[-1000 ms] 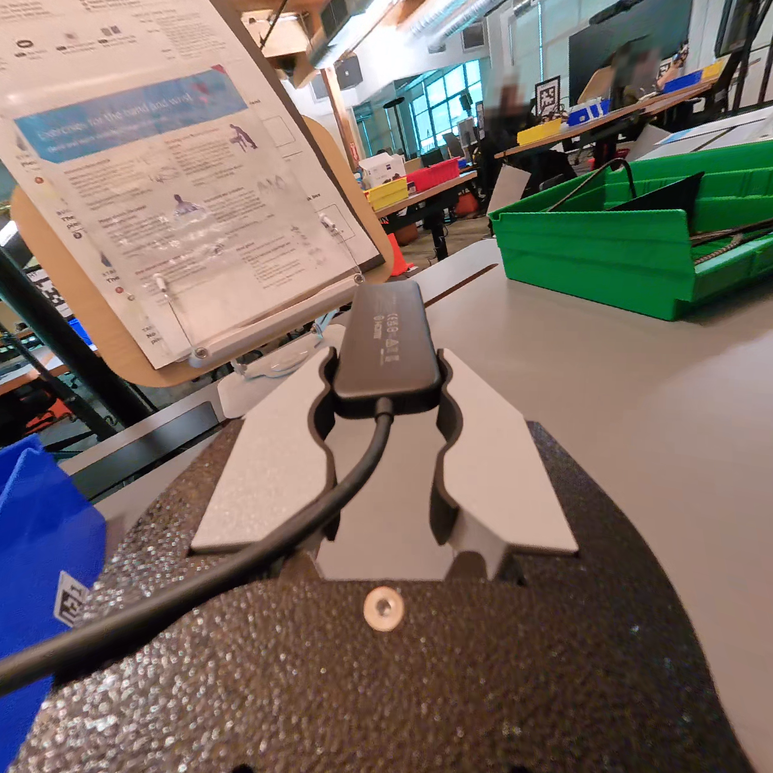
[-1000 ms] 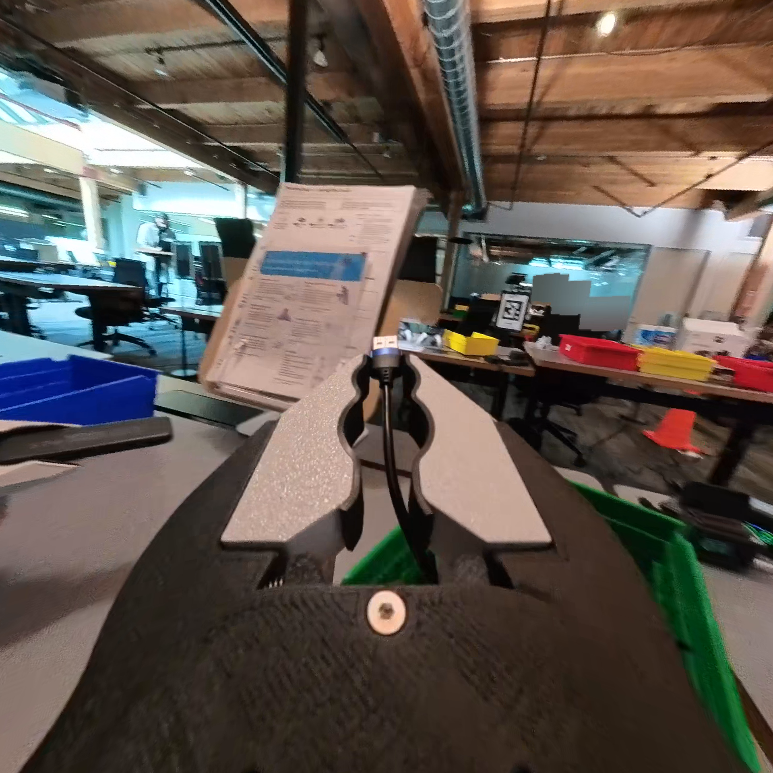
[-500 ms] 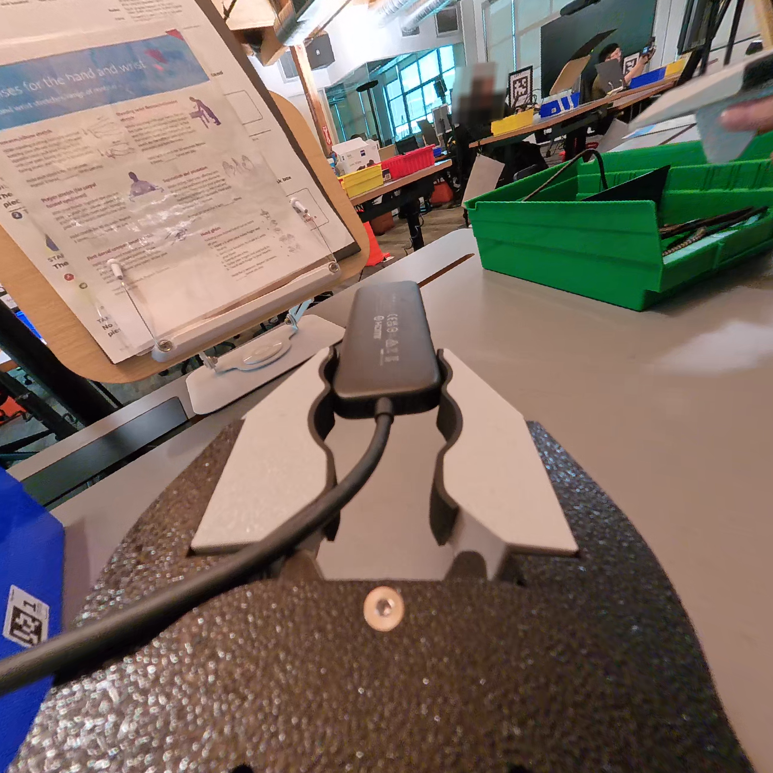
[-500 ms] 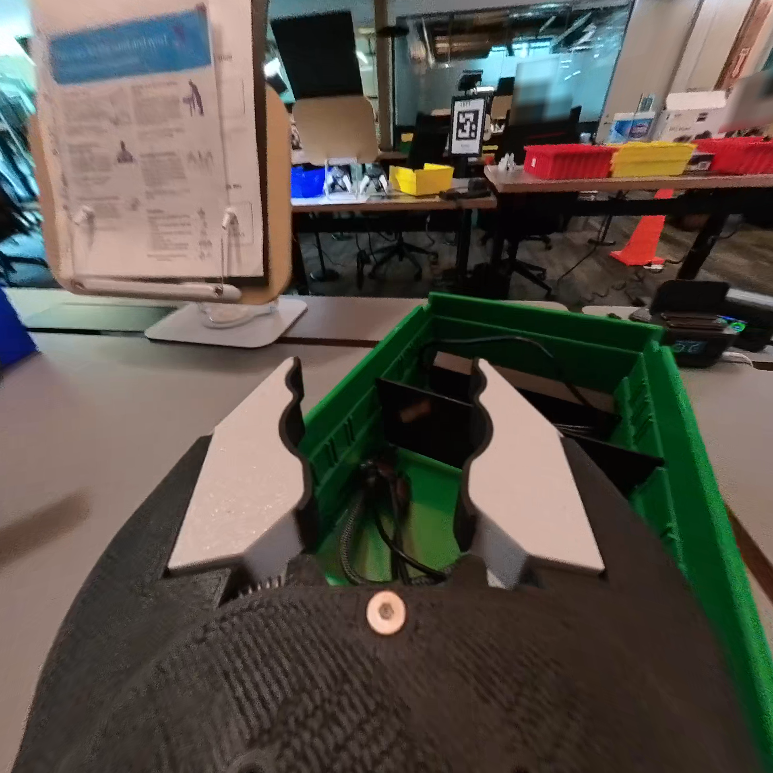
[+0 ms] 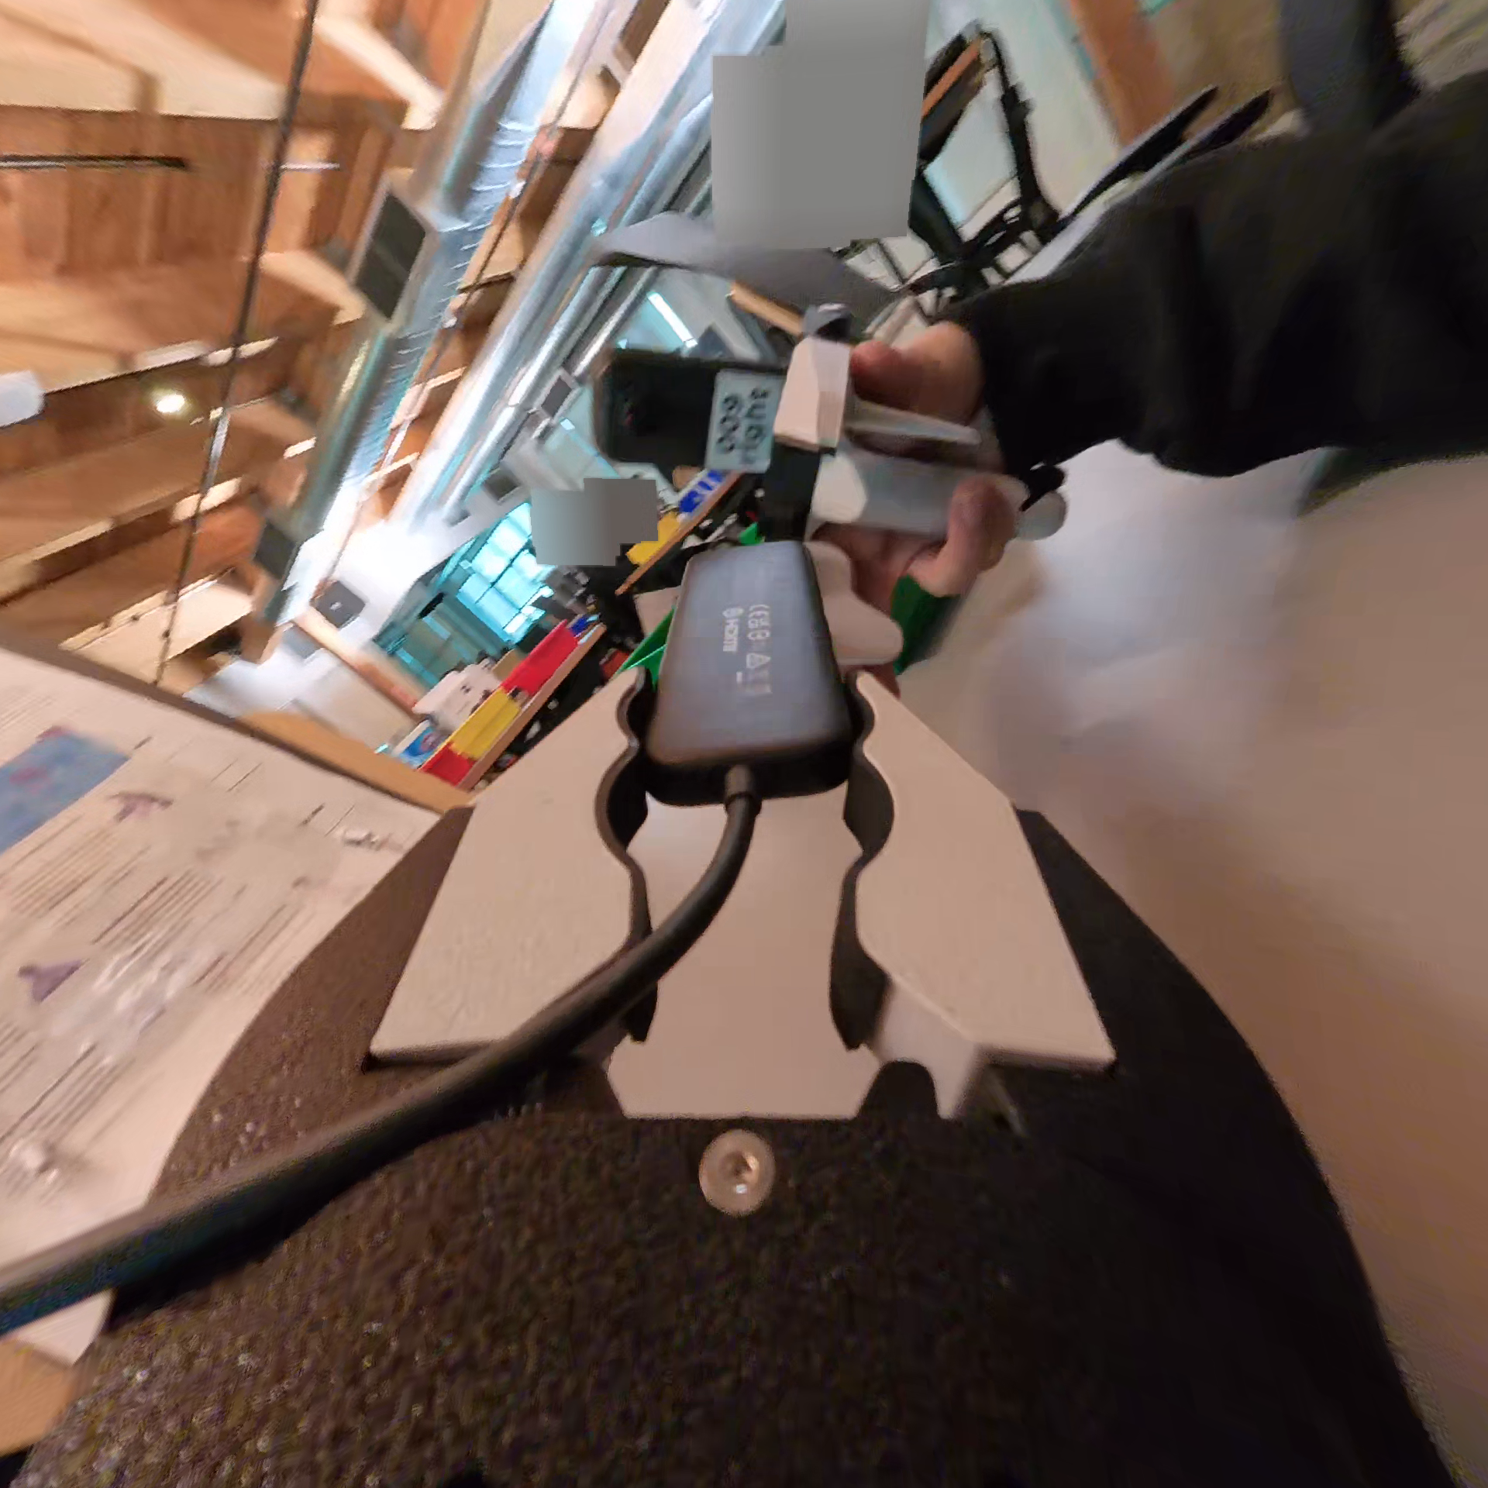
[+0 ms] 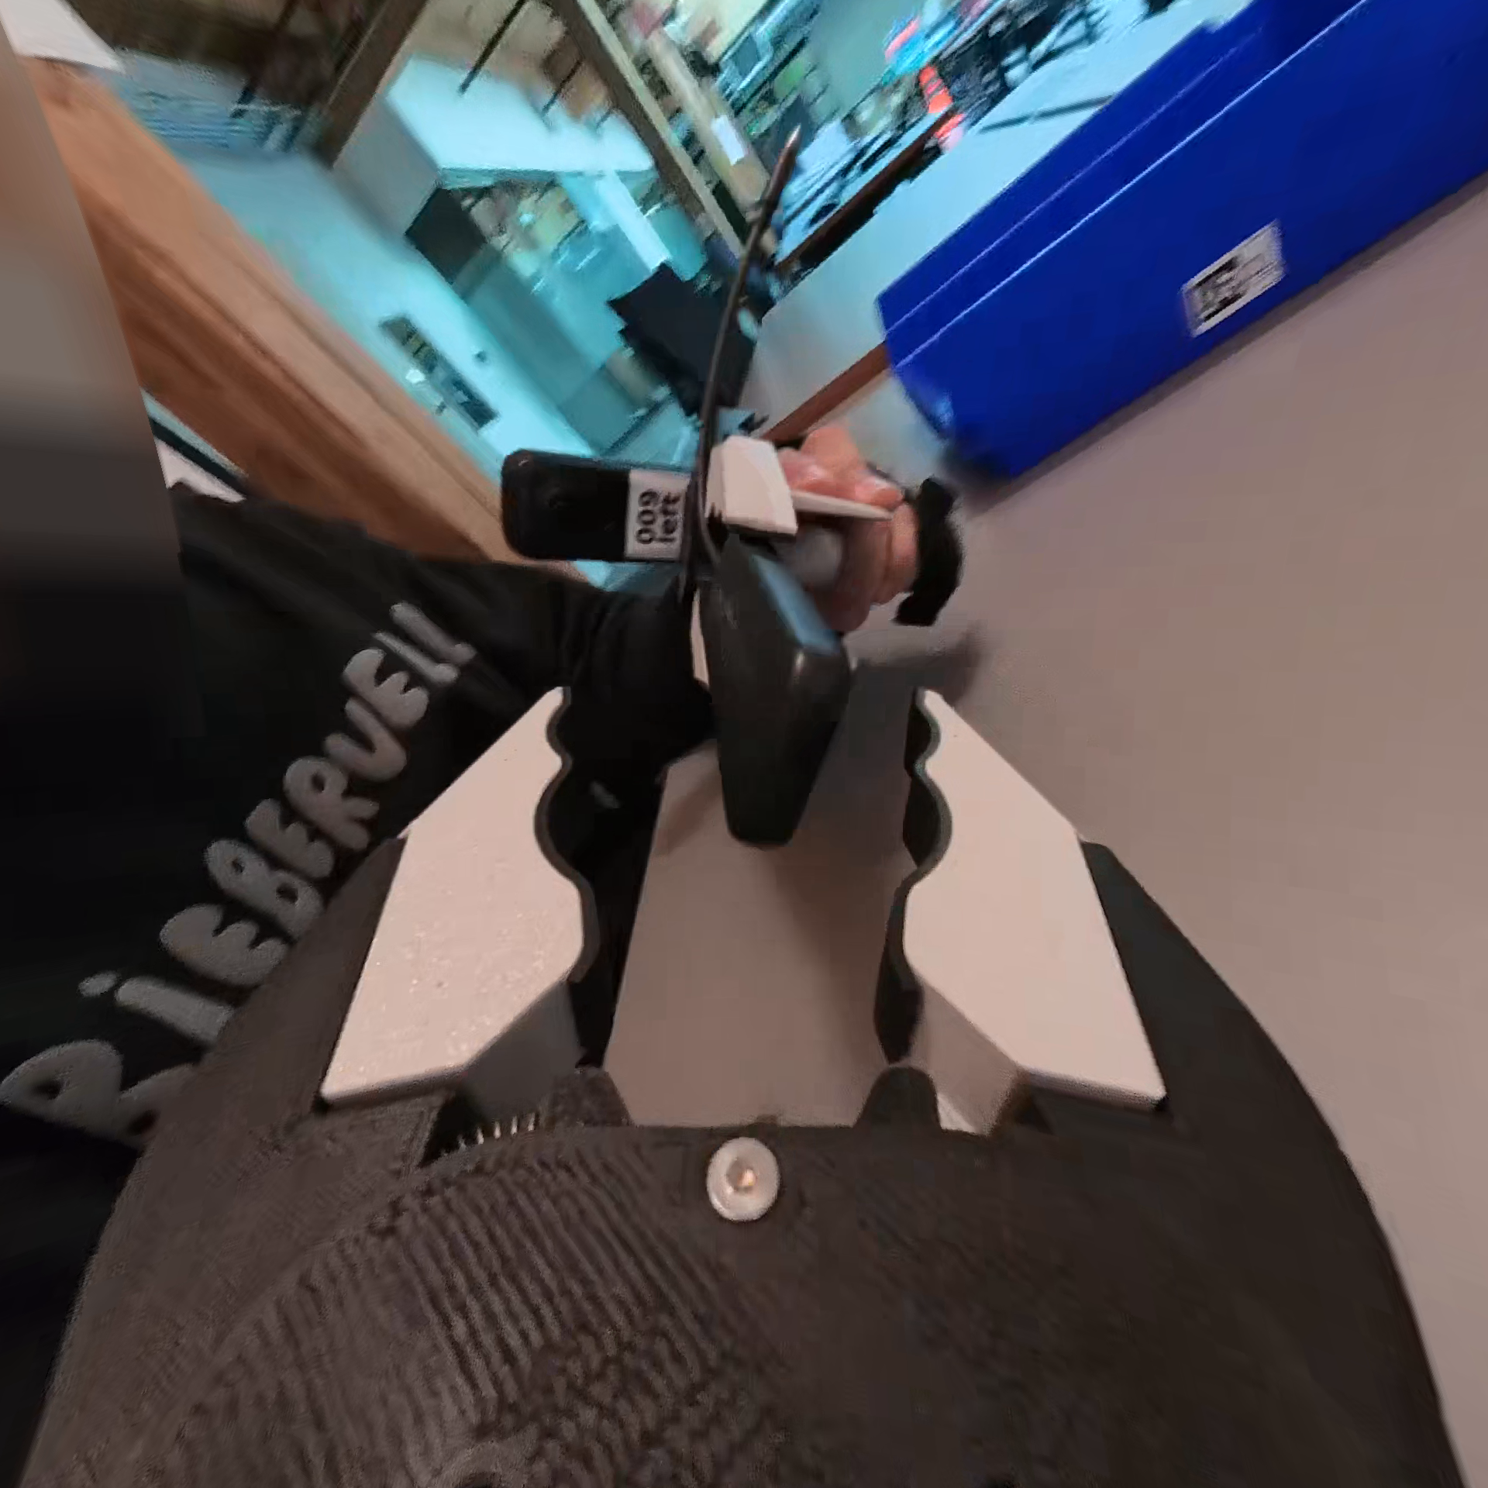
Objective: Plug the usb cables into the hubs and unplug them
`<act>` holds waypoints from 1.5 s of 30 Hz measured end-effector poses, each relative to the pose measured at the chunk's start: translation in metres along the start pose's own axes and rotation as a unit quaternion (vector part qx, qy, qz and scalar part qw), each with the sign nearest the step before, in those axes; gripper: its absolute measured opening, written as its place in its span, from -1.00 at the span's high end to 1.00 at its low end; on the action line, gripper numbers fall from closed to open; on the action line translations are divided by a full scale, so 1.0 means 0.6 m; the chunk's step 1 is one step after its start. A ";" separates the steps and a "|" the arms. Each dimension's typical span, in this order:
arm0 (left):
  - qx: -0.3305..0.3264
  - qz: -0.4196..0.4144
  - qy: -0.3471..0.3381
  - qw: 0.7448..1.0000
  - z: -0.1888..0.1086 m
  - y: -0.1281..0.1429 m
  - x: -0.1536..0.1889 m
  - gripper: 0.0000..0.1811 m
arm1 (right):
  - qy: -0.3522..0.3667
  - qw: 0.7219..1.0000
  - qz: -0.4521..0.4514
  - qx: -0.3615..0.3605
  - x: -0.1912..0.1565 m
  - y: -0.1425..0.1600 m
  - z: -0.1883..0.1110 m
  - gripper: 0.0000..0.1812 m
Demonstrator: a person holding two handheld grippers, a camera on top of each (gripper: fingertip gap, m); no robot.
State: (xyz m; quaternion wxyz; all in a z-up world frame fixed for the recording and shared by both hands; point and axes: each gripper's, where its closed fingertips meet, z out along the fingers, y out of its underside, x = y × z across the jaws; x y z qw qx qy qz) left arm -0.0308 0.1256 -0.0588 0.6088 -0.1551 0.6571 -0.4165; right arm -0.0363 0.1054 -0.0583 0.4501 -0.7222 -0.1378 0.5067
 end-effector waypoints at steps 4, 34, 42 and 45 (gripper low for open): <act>0.017 0.015 0.034 0.999 -0.001 -0.013 0.020 0.51 | -0.046 0.998 0.032 0.003 -0.006 0.009 0.010 0.30; -0.114 -0.064 -0.087 0.988 0.007 0.101 -0.029 0.19 | 0.587 0.766 -0.204 0.167 0.093 -0.162 -0.492 0.88; -0.131 -0.060 -0.074 0.987 0.011 0.111 -0.019 0.22 | 0.599 0.793 -0.105 0.035 0.223 -0.124 -0.600 0.87; -0.129 -0.070 -0.081 0.986 0.008 0.114 -0.025 0.23 | 0.588 0.804 -0.087 0.027 0.241 -0.129 -0.604 0.87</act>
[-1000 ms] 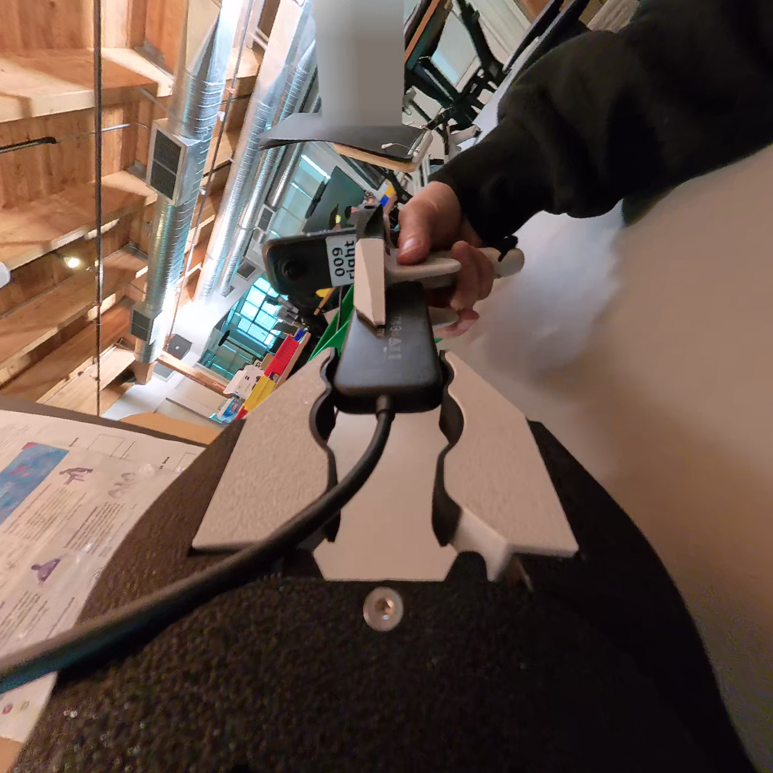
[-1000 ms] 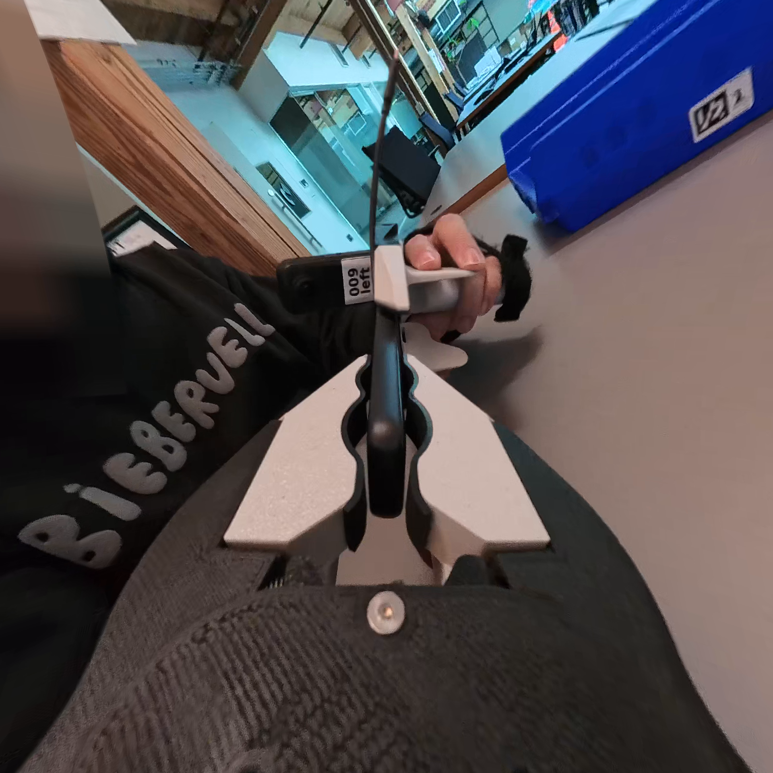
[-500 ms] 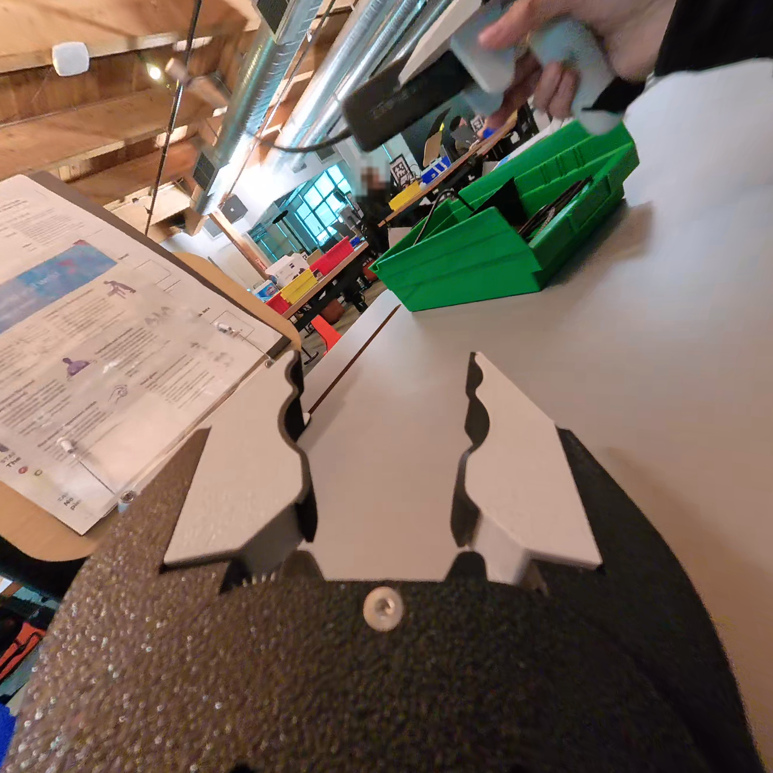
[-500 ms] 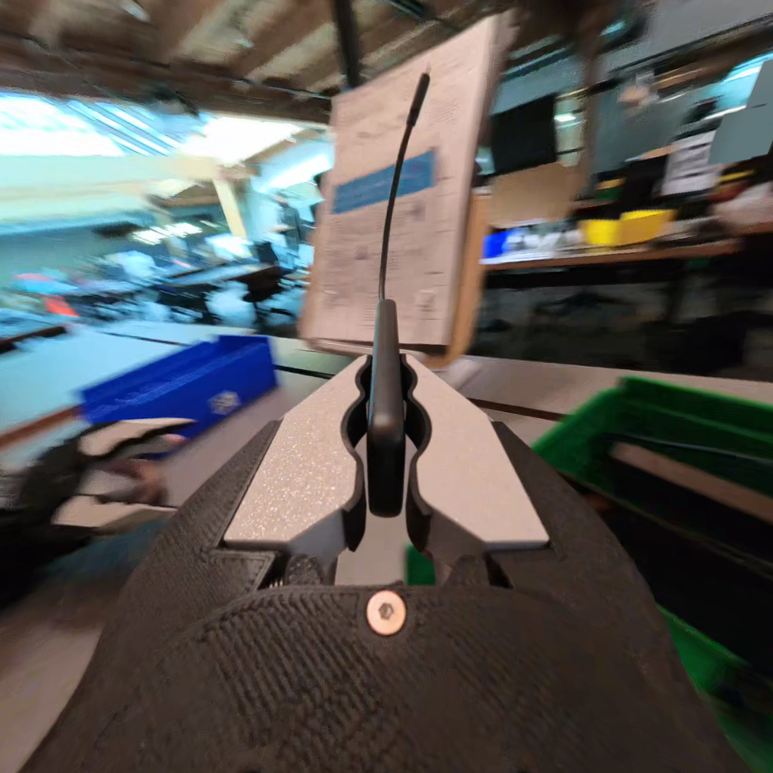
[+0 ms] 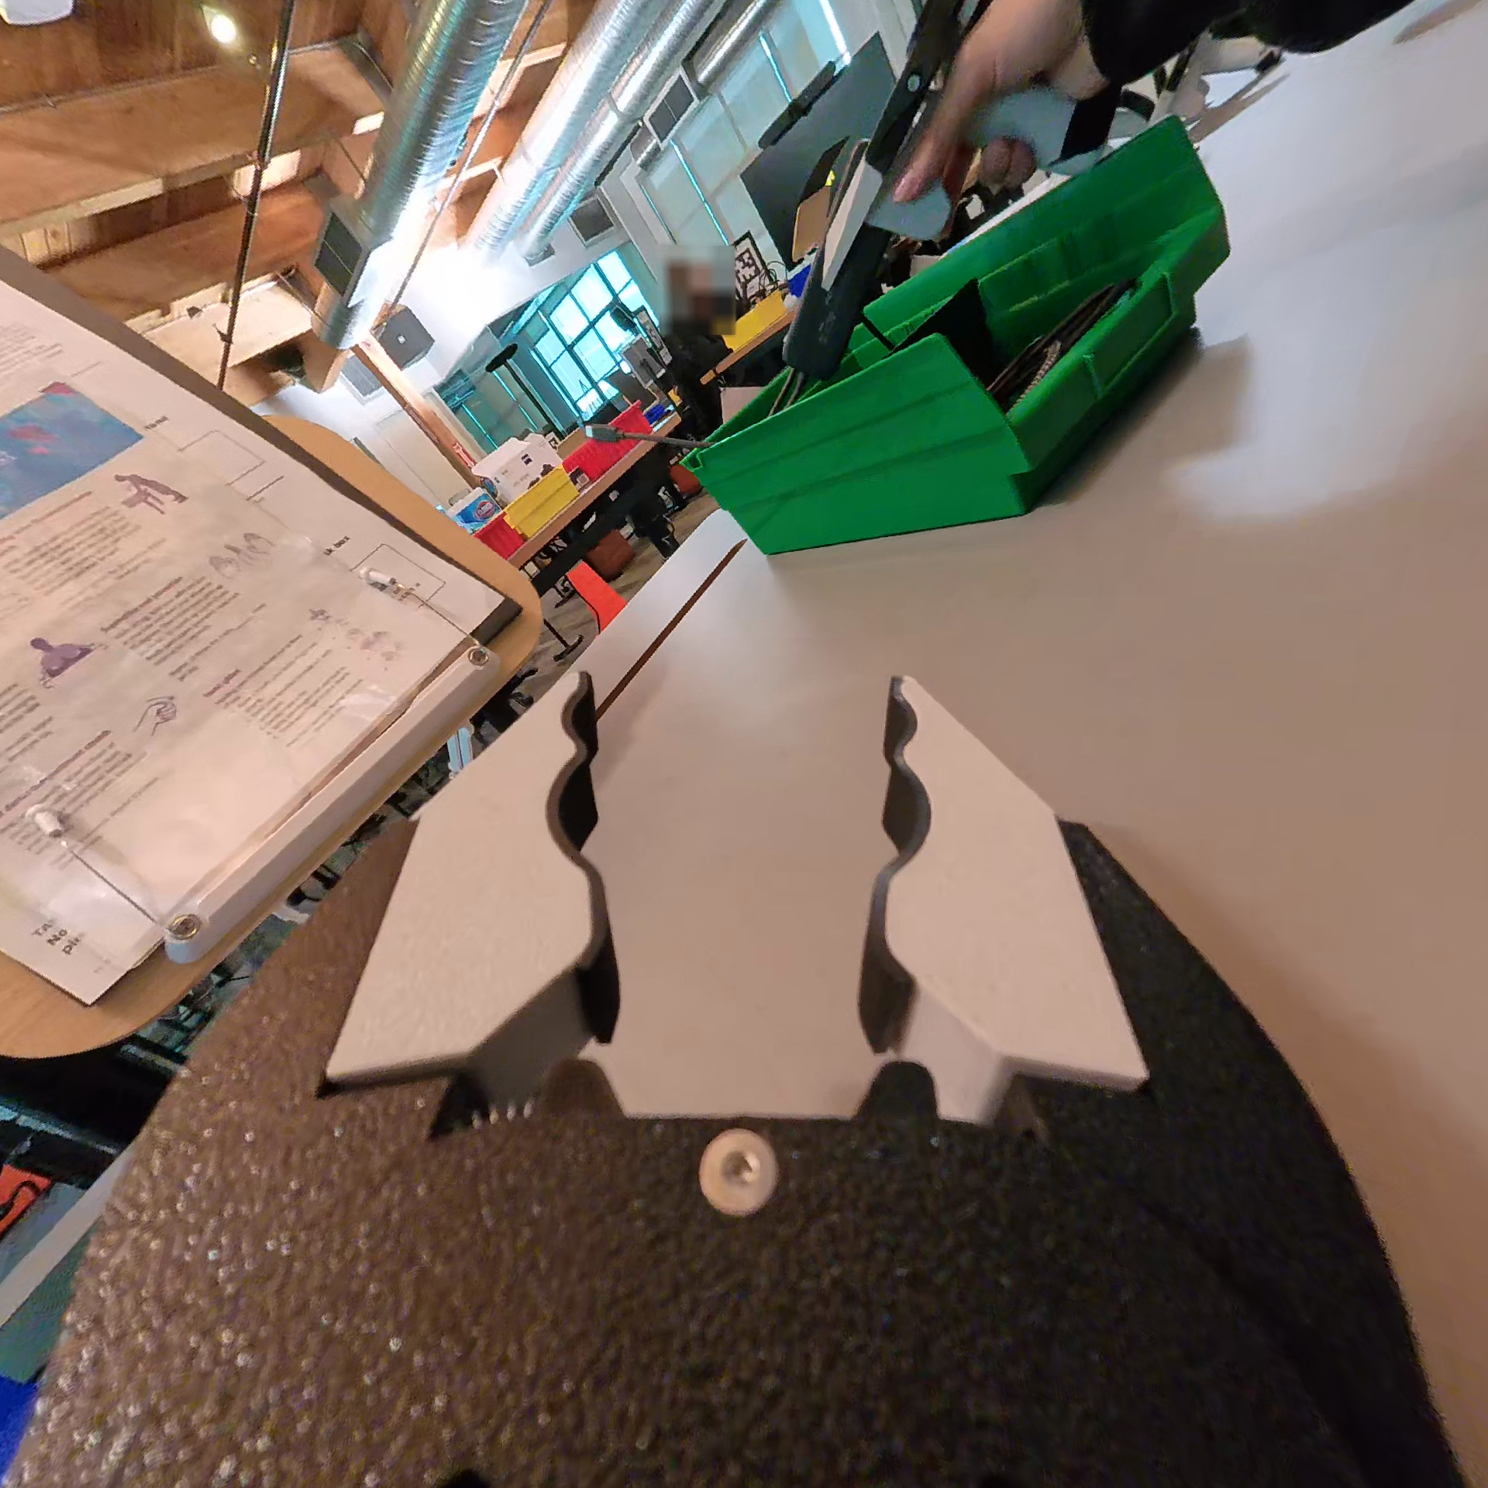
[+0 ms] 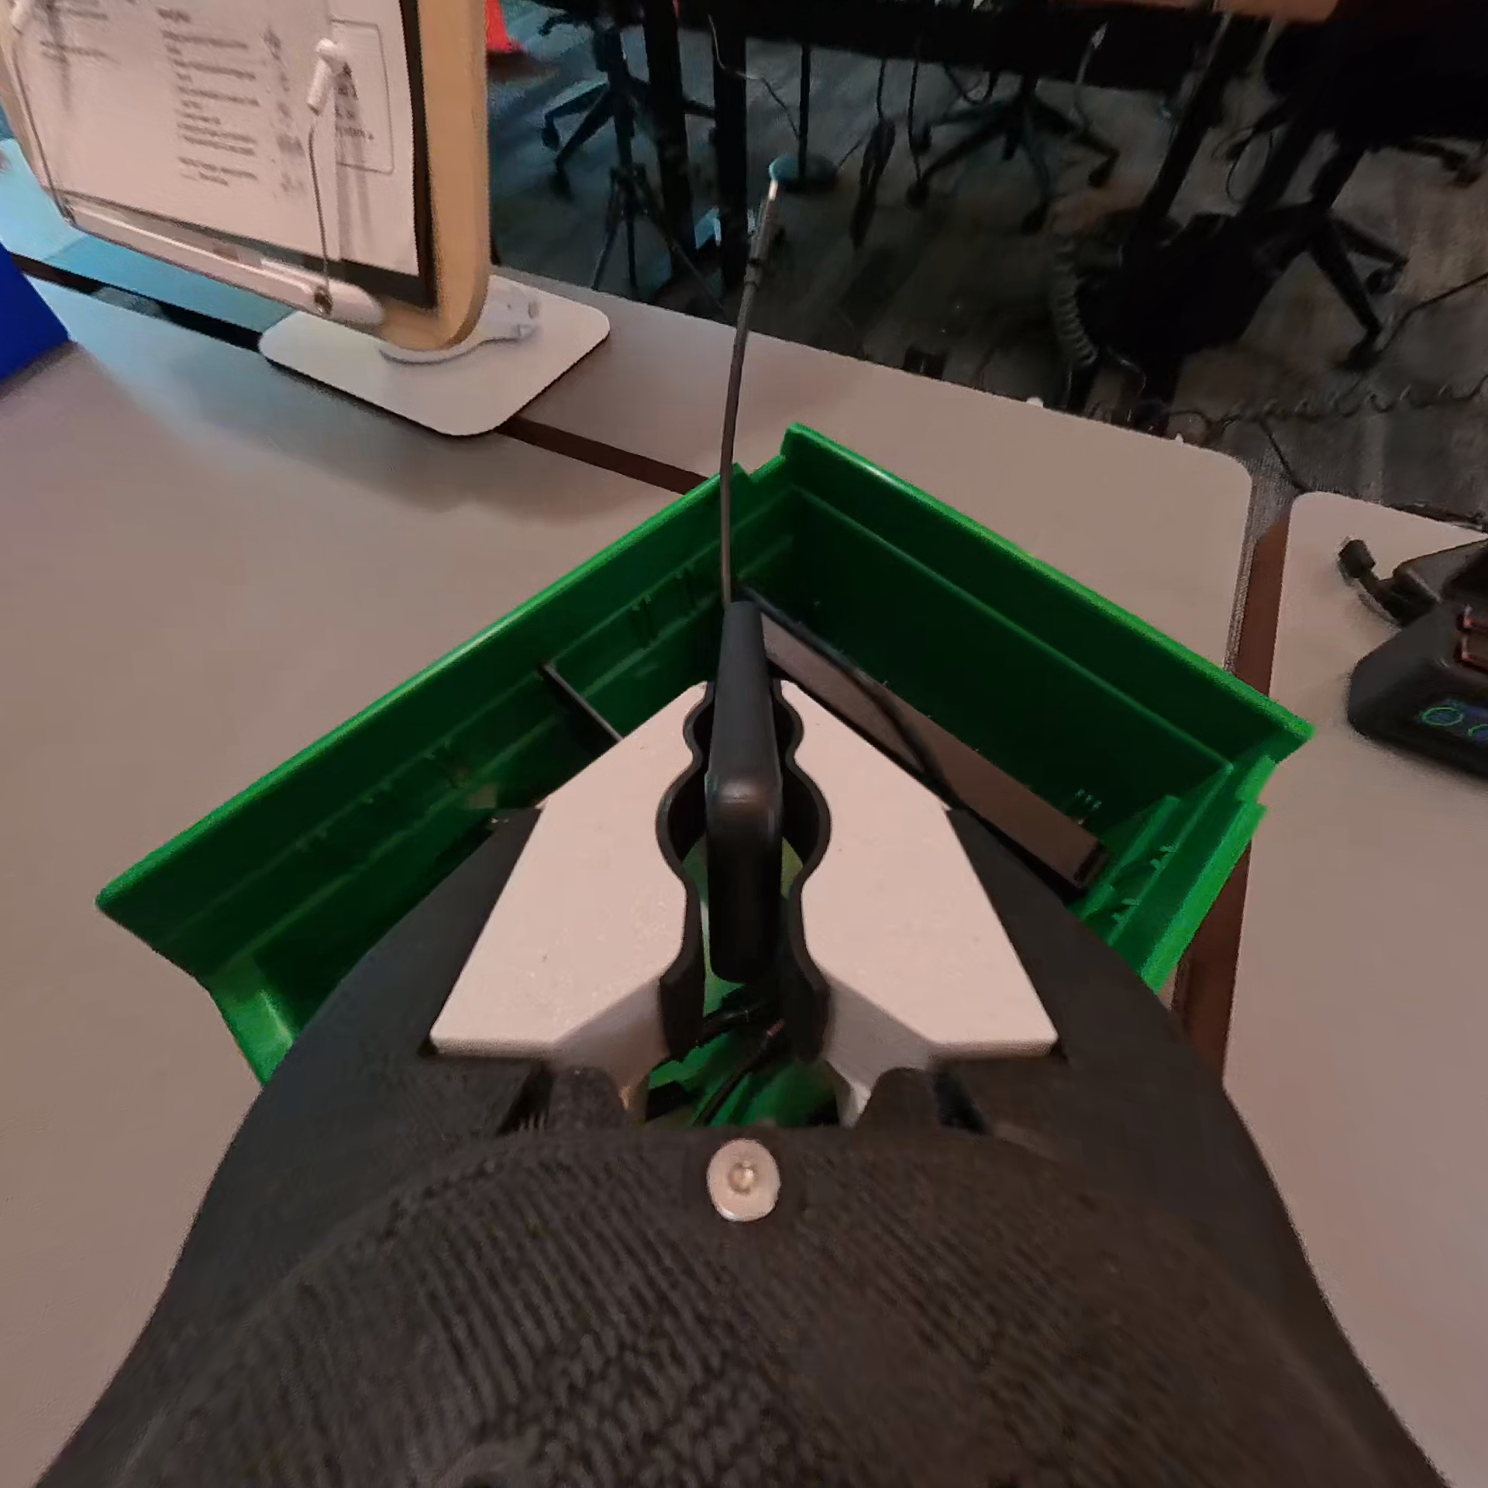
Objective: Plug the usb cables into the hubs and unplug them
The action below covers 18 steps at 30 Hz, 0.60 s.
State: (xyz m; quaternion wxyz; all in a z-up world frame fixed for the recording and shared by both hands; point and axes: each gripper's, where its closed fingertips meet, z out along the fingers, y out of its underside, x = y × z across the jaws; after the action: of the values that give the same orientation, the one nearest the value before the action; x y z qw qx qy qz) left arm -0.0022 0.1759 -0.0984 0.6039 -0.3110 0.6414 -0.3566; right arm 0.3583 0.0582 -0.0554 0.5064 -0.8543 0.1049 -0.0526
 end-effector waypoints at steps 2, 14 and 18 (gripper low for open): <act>0.001 -0.007 -0.003 1.000 -0.001 0.001 -0.004 0.24 | -0.006 0.999 0.005 -0.053 0.007 0.022 0.008 0.87; 0.000 -0.006 0.002 1.000 0.001 0.003 -0.001 0.25 | 0.214 0.969 0.005 -0.123 0.082 0.060 -0.063 0.23; -0.003 -0.010 0.000 1.000 0.001 0.004 -0.004 0.25 | 0.227 0.972 0.006 -0.054 -0.009 0.096 -0.130 0.14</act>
State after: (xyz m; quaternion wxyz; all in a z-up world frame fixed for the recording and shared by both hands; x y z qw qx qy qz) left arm -0.0016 0.1790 -0.0991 0.5992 -0.3190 0.6393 -0.3612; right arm 0.3304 -0.0338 -0.0684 0.4231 -0.8454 0.2244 -0.2364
